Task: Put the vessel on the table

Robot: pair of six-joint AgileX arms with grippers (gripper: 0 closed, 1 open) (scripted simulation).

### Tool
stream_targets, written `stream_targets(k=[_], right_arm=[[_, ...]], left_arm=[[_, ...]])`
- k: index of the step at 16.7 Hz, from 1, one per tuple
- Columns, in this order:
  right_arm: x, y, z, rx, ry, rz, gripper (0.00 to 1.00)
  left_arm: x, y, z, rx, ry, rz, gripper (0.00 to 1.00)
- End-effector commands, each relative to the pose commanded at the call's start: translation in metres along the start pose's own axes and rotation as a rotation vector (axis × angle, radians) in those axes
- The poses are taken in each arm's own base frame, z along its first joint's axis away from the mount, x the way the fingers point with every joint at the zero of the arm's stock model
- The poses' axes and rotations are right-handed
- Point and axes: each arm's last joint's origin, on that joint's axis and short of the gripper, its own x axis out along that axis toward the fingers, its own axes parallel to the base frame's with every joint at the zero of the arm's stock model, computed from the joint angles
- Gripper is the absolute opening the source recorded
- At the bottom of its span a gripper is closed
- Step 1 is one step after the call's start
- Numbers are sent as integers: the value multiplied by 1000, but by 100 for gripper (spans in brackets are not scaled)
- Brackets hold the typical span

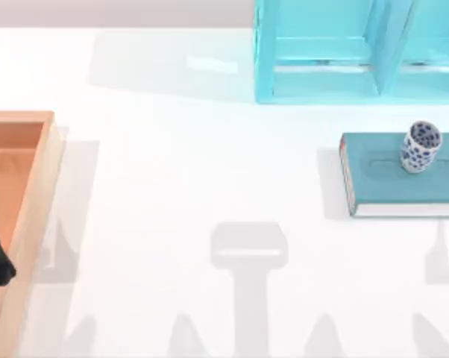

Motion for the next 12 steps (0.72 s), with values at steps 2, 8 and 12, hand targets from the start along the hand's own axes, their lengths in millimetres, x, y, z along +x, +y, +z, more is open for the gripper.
stream_targets(k=[2, 8, 12], right_arm=[[0, 0, 0, 0, 0, 0, 100], [5, 3, 25, -19, 235, 34, 100], [25, 8, 65, -31, 564, 66, 100]], left_arm=[[0, 0, 0, 0, 0, 0, 100], [0, 0, 0, 0, 0, 0, 100], [0, 0, 0, 0, 0, 0, 100]])
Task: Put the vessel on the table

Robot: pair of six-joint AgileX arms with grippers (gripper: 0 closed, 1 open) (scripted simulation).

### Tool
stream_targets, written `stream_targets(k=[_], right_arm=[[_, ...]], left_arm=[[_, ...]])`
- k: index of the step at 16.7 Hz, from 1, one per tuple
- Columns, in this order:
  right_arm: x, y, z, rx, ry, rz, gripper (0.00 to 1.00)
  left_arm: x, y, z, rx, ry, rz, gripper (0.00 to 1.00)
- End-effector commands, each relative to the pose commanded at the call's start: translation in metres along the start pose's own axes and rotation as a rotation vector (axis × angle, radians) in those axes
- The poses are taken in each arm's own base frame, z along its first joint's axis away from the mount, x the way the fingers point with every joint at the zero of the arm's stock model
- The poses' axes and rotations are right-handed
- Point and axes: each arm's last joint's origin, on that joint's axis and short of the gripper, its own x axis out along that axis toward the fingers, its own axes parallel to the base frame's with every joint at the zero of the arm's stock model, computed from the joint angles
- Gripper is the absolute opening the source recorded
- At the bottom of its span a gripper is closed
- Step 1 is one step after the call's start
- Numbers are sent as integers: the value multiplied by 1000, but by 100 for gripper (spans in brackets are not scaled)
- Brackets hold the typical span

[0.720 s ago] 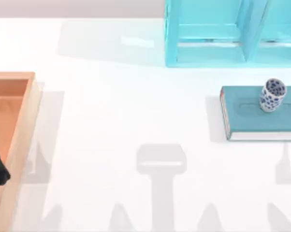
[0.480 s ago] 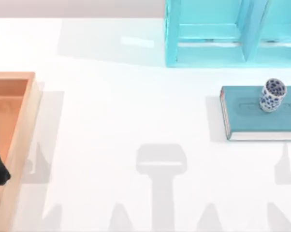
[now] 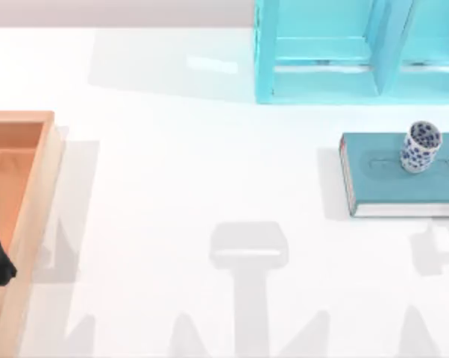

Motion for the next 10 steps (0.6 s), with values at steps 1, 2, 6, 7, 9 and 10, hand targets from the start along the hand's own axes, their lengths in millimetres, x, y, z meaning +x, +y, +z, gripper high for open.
stream_targets(k=[1, 2, 6, 7, 9, 10], right_arm=[[1, 1, 15, -1, 83, 8, 100], [4, 2, 32, -2, 164, 15, 100], [32, 8, 106, 5, 457, 34, 100], [44, 10, 124, 9, 523, 35, 100], [72, 15, 154, 19, 652, 33, 100], [88, 17, 165, 25, 714, 30, 100]], left_arm=[[0, 0, 0, 0, 0, 0, 100], [0, 0, 0, 0, 0, 0, 100], [0, 0, 0, 0, 0, 0, 100], [0, 0, 0, 0, 0, 0, 100], [0, 0, 0, 0, 0, 0, 100], [0, 0, 0, 0, 0, 0, 100]])
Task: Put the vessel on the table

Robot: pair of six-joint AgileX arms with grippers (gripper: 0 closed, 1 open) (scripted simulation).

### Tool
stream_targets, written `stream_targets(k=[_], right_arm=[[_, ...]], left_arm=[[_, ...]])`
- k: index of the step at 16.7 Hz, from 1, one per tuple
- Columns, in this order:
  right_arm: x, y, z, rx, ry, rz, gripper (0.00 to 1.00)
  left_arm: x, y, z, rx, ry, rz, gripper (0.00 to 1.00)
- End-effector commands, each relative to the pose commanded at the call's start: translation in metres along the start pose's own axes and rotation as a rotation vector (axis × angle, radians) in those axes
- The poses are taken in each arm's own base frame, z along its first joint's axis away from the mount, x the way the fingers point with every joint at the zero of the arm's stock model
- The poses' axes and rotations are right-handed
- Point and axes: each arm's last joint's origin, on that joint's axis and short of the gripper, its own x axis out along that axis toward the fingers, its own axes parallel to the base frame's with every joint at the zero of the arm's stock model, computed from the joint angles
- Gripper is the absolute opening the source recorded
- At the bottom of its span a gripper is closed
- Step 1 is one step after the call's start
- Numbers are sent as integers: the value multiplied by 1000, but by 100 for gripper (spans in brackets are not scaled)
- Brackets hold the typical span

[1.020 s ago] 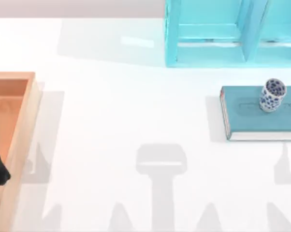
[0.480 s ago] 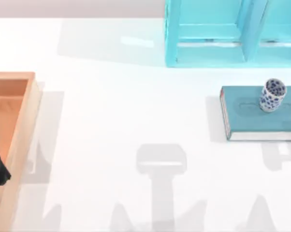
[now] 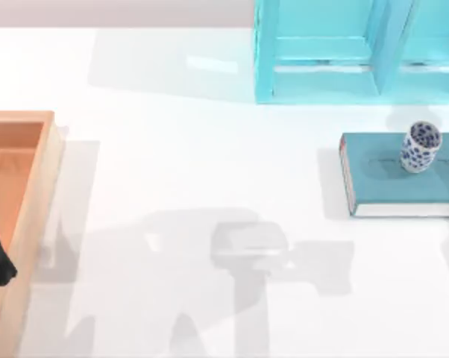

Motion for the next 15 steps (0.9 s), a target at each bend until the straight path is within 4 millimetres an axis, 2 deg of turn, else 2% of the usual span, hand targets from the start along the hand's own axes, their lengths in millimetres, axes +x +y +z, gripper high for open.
stream_targets(k=[4, 7, 11, 15], right_arm=[[32, 7, 64, 33, 199, -13, 100], [56, 10, 94, 56, 272, -23, 100], [73, 12, 113, 74, 294, -30, 100], [74, 12, 114, 76, 293, -31, 100]], left_arm=[[0, 0, 0, 0, 0, 0, 100], [0, 0, 0, 0, 0, 0, 100], [0, 0, 0, 0, 0, 0, 100], [0, 0, 0, 0, 0, 0, 100]])
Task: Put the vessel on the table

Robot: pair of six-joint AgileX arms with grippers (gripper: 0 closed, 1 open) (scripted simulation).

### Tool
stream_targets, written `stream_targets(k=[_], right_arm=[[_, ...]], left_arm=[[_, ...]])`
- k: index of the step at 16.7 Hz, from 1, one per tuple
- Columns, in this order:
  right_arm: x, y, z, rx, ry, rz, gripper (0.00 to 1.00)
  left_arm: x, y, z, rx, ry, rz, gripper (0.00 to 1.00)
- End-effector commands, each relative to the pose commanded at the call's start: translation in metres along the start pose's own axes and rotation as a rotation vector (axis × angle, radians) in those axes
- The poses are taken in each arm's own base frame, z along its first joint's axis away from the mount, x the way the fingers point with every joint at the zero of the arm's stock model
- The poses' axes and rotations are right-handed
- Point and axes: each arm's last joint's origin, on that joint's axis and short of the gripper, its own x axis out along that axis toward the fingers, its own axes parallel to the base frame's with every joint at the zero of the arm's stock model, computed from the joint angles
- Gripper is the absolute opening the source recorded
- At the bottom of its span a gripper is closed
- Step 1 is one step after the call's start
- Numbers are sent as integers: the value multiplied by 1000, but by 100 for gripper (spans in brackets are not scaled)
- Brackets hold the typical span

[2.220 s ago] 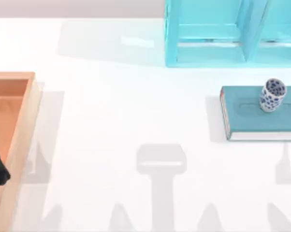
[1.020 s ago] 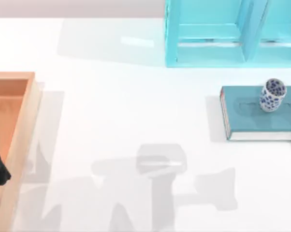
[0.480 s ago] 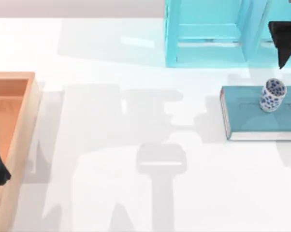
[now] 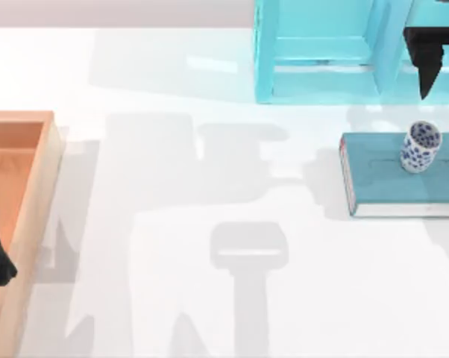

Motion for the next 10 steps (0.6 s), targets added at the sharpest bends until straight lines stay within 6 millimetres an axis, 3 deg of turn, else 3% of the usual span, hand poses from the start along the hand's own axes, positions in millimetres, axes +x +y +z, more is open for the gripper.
stream_targets(k=[5, 10], right_arm=[[8, -1, 2, 0, -4, 1, 100], [63, 0, 4, 0, 3, 0, 100]], left_arm=[[0, 0, 0, 0, 0, 0, 100], [0, 0, 0, 0, 0, 0, 100]])
